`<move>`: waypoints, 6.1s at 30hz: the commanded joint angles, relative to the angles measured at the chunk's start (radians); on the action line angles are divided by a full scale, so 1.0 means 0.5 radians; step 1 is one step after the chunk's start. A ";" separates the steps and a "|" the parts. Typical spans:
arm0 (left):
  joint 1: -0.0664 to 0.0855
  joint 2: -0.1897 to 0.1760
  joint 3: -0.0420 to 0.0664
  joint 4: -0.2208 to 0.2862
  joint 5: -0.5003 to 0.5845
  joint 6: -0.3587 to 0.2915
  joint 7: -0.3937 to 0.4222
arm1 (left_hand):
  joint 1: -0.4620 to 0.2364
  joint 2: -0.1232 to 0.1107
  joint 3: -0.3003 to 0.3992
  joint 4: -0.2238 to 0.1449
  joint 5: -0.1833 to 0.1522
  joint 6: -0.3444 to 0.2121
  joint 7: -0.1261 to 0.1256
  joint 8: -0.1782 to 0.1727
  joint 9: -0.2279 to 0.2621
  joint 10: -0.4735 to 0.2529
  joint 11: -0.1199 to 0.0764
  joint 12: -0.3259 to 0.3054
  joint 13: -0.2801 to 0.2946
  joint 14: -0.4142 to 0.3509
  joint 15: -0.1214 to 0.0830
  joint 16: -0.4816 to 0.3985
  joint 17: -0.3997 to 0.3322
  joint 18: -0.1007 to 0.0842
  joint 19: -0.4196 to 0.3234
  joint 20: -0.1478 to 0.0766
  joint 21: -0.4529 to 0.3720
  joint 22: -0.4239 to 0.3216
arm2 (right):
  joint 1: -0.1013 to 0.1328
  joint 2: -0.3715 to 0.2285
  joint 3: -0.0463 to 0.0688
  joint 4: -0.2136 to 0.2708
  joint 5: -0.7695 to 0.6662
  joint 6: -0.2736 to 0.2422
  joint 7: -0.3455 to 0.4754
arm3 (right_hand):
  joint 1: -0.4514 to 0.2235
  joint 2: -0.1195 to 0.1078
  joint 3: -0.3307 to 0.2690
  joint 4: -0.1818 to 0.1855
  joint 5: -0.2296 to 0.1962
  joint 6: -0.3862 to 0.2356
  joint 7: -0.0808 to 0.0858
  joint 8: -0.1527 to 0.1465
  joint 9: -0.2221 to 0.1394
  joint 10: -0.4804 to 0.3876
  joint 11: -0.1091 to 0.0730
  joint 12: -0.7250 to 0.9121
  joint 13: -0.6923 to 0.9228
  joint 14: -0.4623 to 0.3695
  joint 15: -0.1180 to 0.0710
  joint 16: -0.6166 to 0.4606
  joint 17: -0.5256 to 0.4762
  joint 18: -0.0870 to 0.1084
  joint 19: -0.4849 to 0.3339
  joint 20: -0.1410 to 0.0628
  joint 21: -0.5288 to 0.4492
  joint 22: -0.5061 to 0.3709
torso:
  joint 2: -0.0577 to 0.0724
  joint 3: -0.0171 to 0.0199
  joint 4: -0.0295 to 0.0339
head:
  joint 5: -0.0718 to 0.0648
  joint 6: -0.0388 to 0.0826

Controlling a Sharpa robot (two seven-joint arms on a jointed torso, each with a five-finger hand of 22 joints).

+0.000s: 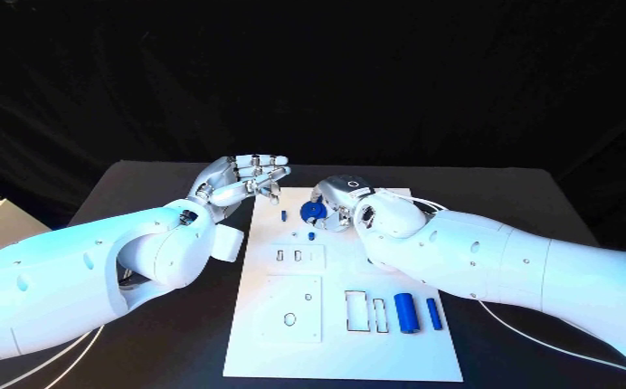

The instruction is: Assemble the parts on the task board

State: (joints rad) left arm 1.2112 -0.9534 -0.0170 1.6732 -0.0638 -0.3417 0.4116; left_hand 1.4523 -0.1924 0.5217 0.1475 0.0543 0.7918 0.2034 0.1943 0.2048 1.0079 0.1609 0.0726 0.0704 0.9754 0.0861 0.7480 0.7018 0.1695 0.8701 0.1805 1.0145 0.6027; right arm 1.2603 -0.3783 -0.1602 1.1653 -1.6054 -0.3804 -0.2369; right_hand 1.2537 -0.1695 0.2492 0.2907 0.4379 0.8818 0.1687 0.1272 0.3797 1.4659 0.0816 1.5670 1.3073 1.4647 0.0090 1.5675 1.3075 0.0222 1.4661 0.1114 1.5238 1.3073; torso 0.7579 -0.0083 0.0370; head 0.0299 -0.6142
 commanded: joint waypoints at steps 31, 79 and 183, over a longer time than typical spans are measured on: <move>0.001 -0.008 0.001 -0.030 -0.002 0.038 0.016 | -0.004 -0.009 0.009 0.007 0.001 -0.019 0.026 0.011 0.004 -0.012 -0.003 0.008 -0.001 -0.011 0.004 0.016 -0.005 0.032 -0.014 0.004 0.014 0.002 | 0.132 -0.706 0.027 0.550 0.737 -0.295 0.571 | 0.076 -0.058 0.218 -0.105 -0.254 0.054 0.000 -0.036 0.011 0.210 0.006 0.008 0.527 0.212 0.004 0.007 0.527 -0.019 0.158 0.005 0.008 0.446 | -0.030 0.0208 -0.052 | 0.001 0.009; -0.003 0.004 0.000 -0.061 -0.004 0.063 0.020 | -0.005 -0.011 0.012 0.001 0.001 -0.019 0.024 0.014 0.005 -0.010 -0.004 0.009 -0.001 -0.014 0.003 0.019 -0.008 0.032 -0.017 0.004 0.017 0.002 | 0.014 -0.878 0.008 0.178 0.764 0.051 0.676 | 0.311 -0.113 0.187 -0.245 -0.503 0.070 -0.004 -0.053 0.016 0.210 0.003 0.008 0.527 0.212 -0.004 0.007 0.527 -0.009 0.135 -0.002 -0.031 0.415 | -0.045 0.0303 -0.074 | -0.007 -0.050; -0.005 0.057 -0.007 -0.168 -0.003 0.079 0.008 | -0.006 -0.007 0.023 -0.010 0.001 -0.019 0.022 0.020 0.009 -0.008 -0.006 0.011 0.000 -0.016 0.002 0.024 -0.013 0.032 -0.021 0.004 0.024 0.002 | -0.105 -0.338 -0.022 0.801 0.356 -0.403 -0.276 | 0.243 0.009 0.350 -0.221 -0.412 0.319 -0.098 0.074 0.072 0.210 -0.083 0.008 0.527 0.212 -0.074 0.007 0.527 -0.023 0.167 -0.067 0.015 0.462 | -0.075 0.0223 -0.079 | 0.099 -0.139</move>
State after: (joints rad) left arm 1.2086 -0.9271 -0.0210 1.5878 -0.0647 -0.3212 0.4102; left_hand 1.4524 -0.1924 0.5286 0.1406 0.0543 0.7884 0.2000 0.1978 0.2075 1.0079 0.1609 0.0726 0.0704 0.9754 0.0861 0.7539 0.6970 0.1694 0.8665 0.1842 1.0216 0.6023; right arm 1.2103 -0.5498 -0.1710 1.5692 -1.3914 -0.6091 -0.3309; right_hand 1.3787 -0.1685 0.4174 0.1810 0.2319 1.0402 0.1234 0.1594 0.4150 1.4641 0.0474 1.5669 1.3081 1.4648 -0.0199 1.5675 1.3075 0.0222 1.4662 0.0824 1.5347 1.3081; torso 0.7192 0.0023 -0.0026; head 0.0780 -0.6814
